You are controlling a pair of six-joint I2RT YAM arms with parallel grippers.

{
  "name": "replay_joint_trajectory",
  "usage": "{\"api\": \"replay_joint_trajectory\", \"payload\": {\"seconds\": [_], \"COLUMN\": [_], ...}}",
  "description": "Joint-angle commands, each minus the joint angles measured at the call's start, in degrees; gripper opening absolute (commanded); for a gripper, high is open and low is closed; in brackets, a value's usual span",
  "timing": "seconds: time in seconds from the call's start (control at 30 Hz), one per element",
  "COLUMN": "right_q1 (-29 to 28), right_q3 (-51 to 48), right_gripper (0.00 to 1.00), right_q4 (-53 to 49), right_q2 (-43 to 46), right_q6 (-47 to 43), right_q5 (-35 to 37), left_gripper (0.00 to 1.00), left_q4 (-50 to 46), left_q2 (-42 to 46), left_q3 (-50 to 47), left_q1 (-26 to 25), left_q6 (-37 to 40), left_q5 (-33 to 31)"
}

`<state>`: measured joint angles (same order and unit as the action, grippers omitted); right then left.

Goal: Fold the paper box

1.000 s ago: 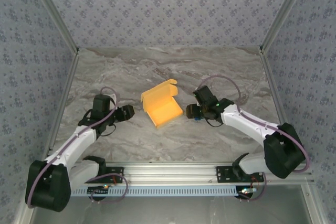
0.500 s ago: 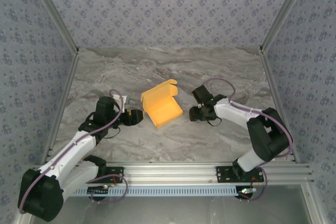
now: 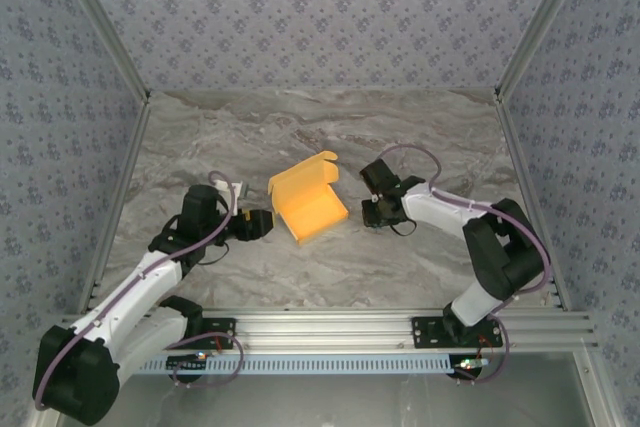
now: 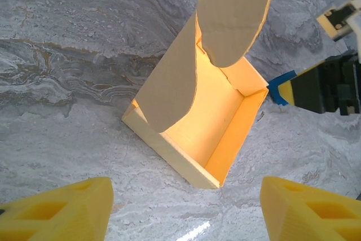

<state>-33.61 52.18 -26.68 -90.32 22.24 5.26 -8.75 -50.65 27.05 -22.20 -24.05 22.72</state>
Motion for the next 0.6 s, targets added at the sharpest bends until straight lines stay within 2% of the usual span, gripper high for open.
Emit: {"api": "replay_joint_trajectory", "payload": {"seconds": [0.0, 0.2, 0.57], "right_q1": [-4.7, -13.7, -18.9], "right_q3": [1.6, 5.4, 18.4], "right_gripper": [0.29, 0.27, 0.26], "right_q4": [-1.1, 4.3, 4.4], "right_q2": [6.9, 6.4, -9.5], "right_q6": [-3.3, -4.4, -5.1], "right_q5": [3.4, 3.1, 4.5], "left_gripper": [0.71, 0.73, 0.74], "left_q4": [2.1, 2.1, -1.8], "left_q2": [1.0, 3.3, 6.5], "left_q3": [0.0, -1.4, -2.1], "left_q1": [0.2, 2.9, 3.6], "left_q6": [-1.7, -4.0, -3.0], "left_q5": [-1.4, -2.9, -4.8]}}
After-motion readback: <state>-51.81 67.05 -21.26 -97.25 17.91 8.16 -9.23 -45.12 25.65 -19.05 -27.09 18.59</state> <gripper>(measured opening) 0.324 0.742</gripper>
